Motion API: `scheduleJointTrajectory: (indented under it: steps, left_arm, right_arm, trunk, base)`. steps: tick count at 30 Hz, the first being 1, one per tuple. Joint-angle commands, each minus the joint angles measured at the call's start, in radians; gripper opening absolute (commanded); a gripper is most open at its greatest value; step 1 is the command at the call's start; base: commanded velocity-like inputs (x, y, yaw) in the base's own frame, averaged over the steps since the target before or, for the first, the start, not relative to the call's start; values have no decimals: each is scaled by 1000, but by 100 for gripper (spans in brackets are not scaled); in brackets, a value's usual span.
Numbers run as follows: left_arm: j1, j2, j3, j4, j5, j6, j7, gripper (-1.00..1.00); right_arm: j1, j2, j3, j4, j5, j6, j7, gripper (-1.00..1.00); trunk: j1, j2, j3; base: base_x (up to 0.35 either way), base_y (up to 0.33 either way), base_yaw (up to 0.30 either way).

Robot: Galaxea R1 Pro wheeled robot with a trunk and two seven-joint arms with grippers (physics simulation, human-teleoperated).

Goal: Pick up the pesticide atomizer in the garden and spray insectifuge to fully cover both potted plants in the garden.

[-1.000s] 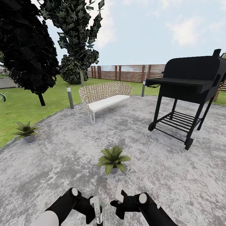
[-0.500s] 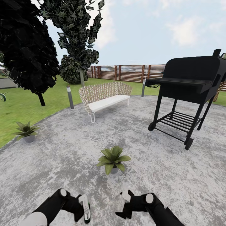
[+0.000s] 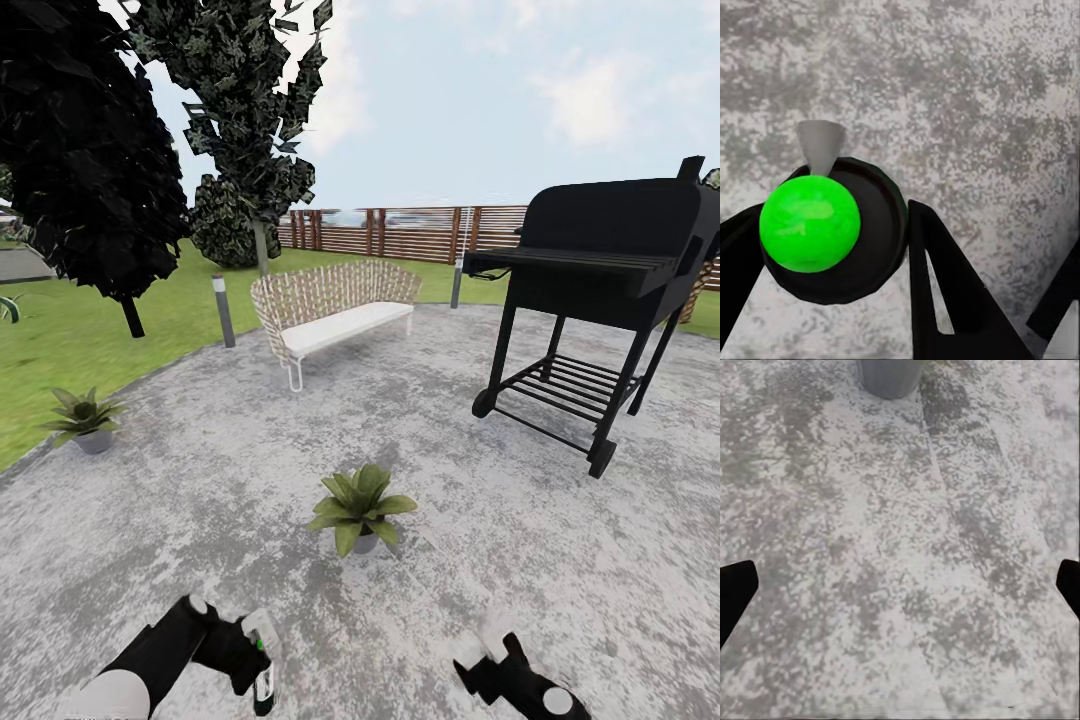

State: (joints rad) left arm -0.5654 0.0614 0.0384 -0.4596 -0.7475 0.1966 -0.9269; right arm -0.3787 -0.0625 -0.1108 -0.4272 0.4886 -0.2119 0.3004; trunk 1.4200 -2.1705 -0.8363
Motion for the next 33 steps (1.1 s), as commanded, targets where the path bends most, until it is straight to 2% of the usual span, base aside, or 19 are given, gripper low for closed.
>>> scheduleJointTrajectory:
  steps: [1, 2, 3, 5, 7, 8, 12, 16, 17, 22, 24, 28, 29, 32, 33]
  left_arm:
    - [-1, 0, 4, -2, 0, 28, -7, -100]
    - [-3, 1, 5, -3, 0, 65, -9, -100]
    - [-7, 0, 7, -3, 0, 86, -10, -100]
    - [-18, -1, 9, -3, 0, 119, -11, -100]
    - [-42, -1, 13, -3, 3, 208, -14, -100]
    - [-66, 1, 18, -3, 10, 292, -33, -100]
    - [-133, 4, 21, -2, 12, 427, -98, -100]
    - [-172, 0, 14, 3, 1, 526, -119, -100]
    - [-173, -1, 13, 4, -2, 531, -120, -100]
    - [-181, -7, -9, 0, -66, 572, -124, -100]
    - [-190, -6, -10, -1, -70, 594, -125, -100]
    - [-214, -5, -14, -3, -76, 699, -138, -100]
    - [-216, -6, -14, -3, -77, 705, -143, -100]
    - [-223, -12, -27, -4, -91, 724, -185, -100]
    - [-232, -14, -50, -4, -102, 730, -209, -100]
  right_arm:
    - [-1, 2, -10, 17, 8, -12, -24, 100]
    - [0, 4, -14, 65, 4, -31, -109, 100]
    - [0, 5, -15, 94, -3, -46, -162, 100]
    - [0, 7, -17, 140, -20, -74, -225, 100]
    - [0, 8, -17, 208, -74, -135, -276, 100]
    - [0, 7, -17, 235, -115, -166, -289, 100]
    - [0, 6, -17, 253, -145, -183, -297, 100]
    - [0, 6, -17, 257, -150, -188, -301, 100]
    - [0, 6, -17, 257, -151, -188, -301, 100]
    - [0, 13, -18, 287, -171, -188, -302, 100]
    - [0, 16, -18, 299, -177, -188, -303, 100]
    - [0, 16, -21, 305, -185, -188, -304, 100]
    - [0, 16, -23, 305, -189, -188, -304, 100]
    - [0, 16, -71, 303, -264, -188, -307, 100]
    - [0, 16, -97, 302, -304, -188, -310, 100]
  trunk:
    - [0, 0, -1]
    - [0, 0, -1]
    - [0, 0, -1]
    - [0, 0, -1]
    - [0, 0, -1]
    - [0, 0, -1]
    - [0, 0, -1]
    - [0, 0, -1]
    - [0, 0, -1]
    - [0, 0, -1]
    - [0, 0, -1]
    - [0, 0, -1]
    - [0, 0, -1]
    - [0, 0, -1]
    - [0, 0, -1]
  base:
    - [0, 0, 0]
    - [0, 0, 0]
    - [0, 0, 0]
    - [0, 0, 0]
    - [0, 0, 0]
    - [0, 0, 0]
    - [0, 0, 0]
    - [0, 0, 0]
    - [0, 0, 0]
    - [23, 0, 0]
    - [211, 0, 0]
    - [301, 0, 0]
    - [326, 0, 0]
    - [333, 0, 0]
    - [337, 0, 0]
